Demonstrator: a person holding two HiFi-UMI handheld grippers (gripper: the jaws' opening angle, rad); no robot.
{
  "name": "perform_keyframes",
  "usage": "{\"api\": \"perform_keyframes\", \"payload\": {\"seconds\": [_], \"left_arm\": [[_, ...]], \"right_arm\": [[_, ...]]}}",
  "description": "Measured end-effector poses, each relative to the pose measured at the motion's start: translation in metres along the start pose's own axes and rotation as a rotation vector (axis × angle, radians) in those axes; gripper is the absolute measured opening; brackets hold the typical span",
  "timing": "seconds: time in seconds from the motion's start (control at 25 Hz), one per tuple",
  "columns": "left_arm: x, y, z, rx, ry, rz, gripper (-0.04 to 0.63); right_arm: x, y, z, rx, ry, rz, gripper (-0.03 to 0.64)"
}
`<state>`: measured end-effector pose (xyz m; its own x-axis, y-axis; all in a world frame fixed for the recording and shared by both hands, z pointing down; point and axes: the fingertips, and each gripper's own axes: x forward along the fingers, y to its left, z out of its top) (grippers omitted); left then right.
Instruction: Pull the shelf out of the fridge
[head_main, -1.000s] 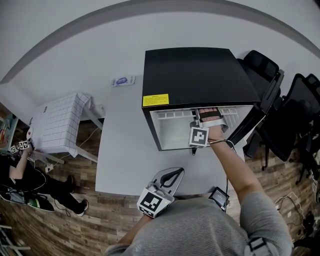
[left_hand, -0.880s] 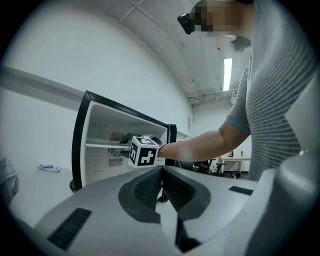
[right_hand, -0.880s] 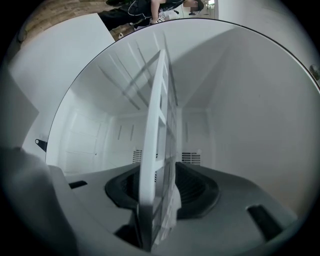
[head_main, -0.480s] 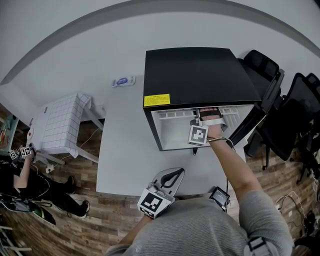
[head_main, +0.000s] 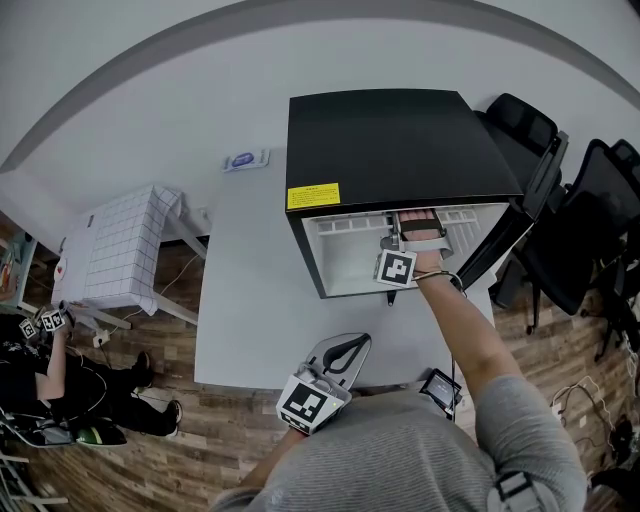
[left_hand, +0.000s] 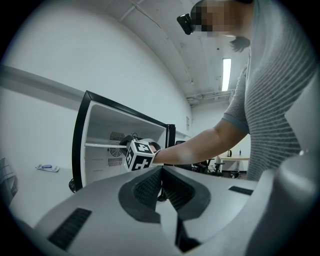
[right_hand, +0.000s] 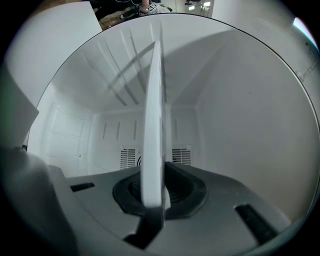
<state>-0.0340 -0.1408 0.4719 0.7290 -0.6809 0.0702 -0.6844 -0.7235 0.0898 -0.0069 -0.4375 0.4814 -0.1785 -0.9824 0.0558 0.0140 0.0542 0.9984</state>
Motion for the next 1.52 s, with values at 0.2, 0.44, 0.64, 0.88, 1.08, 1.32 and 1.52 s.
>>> {"api": "perform_keyframes", "payload": {"seconds": [0.2,0.44,0.64,0.88,1.08,1.32,1.52], "left_arm": [[0.0,-0.002,0.0,0.006,0.0,-0.01,0.011],[0.003,-0.007,-0.002,0.006,0.011,-0.026,0.011],[0.007,-0.01,-0.007,-0.006,0.032,-0.037,0.011],[0.017,-0.004,-0.027,-0.023,0.102,-0.02,0.011],[0.029,0.004,-0.05,-0.04,0.158,-0.001,0.011],[0.033,0.003,-0.062,-0.063,0.18,-0.004,0.011],[0.037,0.009,-0.059,-0.069,0.178,0.016,0.011]], "right_arm": [[-0.004,-0.004,0.01,0.069,-0.031,0.023,0.032],[-0.003,-0.006,0.011,0.085,-0.017,0.027,0.032],[-0.004,-0.005,0.01,0.089,-0.002,0.035,0.032],[-0.004,-0.006,0.011,0.096,-0.004,0.035,0.032],[-0.004,-0.005,0.013,0.111,-0.001,0.055,0.032],[-0.01,-0.005,0.014,0.109,-0.01,0.058,0.032],[-0.014,-0.006,0.012,0.103,-0.004,0.048,0.032]]}}
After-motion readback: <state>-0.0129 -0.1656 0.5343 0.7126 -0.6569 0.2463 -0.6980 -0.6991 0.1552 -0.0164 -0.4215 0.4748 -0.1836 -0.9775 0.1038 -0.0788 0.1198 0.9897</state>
